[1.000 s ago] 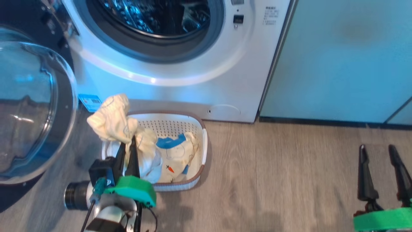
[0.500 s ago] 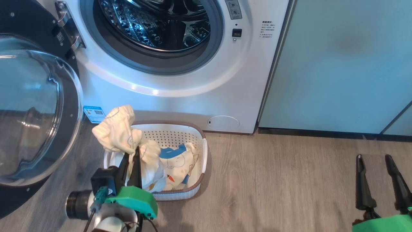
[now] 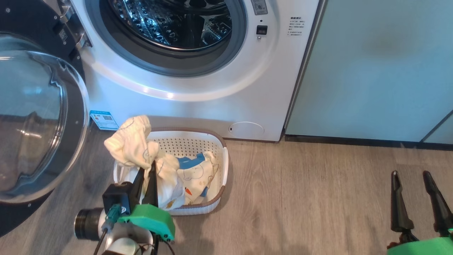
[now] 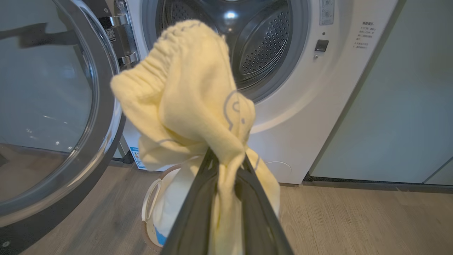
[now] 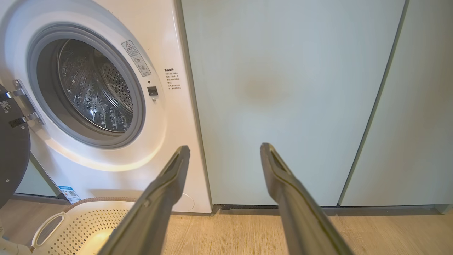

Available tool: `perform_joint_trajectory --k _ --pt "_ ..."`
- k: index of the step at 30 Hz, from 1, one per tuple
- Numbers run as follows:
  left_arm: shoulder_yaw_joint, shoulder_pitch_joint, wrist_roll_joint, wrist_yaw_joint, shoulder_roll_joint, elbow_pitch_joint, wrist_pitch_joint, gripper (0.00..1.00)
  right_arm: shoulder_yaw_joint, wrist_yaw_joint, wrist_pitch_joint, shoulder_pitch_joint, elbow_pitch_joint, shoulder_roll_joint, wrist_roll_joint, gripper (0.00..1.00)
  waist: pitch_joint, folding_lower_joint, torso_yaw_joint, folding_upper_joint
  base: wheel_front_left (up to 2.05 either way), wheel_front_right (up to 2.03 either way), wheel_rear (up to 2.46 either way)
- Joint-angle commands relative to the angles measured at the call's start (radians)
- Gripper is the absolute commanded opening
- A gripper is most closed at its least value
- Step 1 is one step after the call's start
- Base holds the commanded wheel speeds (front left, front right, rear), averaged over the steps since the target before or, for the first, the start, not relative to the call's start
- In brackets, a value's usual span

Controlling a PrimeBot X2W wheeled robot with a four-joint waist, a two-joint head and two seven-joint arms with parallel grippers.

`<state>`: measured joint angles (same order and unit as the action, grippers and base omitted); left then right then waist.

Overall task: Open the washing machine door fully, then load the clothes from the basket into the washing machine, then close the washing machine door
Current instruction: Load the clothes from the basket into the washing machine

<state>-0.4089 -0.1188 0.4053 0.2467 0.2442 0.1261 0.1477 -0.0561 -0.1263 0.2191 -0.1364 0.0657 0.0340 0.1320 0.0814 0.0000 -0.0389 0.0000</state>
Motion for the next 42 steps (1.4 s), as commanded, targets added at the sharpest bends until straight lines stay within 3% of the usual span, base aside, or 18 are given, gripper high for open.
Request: perform_joint_trajectory --k 1,17,30,42 --pt "0.036 -0.06 0.003 0.059 0.023 -0.03 0.003 0.0 0.024 -0.004 0.001 0.034 0.039 0.016 0.004 1.0 0.005 0.0 -0.001 0.0 0.0 0.0 0.0" --pt "0.05 -0.22 0.025 0.016 0.022 0.039 0.008 0.0 0.028 -0.004 0.013 0.094 0.053 0.016 0.022 1.0 0.16 0.0 -0.029 0.0 0.0 0.0 0.0" --pt "0.085 -0.532 0.045 -0.042 0.029 0.226 -0.002 0.0 0.027 -0.004 0.038 0.208 0.03 0.016 0.067 1.0 0.384 0.0 -0.099 0.0 0.0 0.0 0.0" --pt "0.109 -0.847 0.062 -0.107 0.084 0.417 -0.095 0.0 0.043 -0.004 0.042 0.294 0.021 0.016 0.126 1.0 0.517 0.0 -0.159 0.0 0.0 0.0 0.0"
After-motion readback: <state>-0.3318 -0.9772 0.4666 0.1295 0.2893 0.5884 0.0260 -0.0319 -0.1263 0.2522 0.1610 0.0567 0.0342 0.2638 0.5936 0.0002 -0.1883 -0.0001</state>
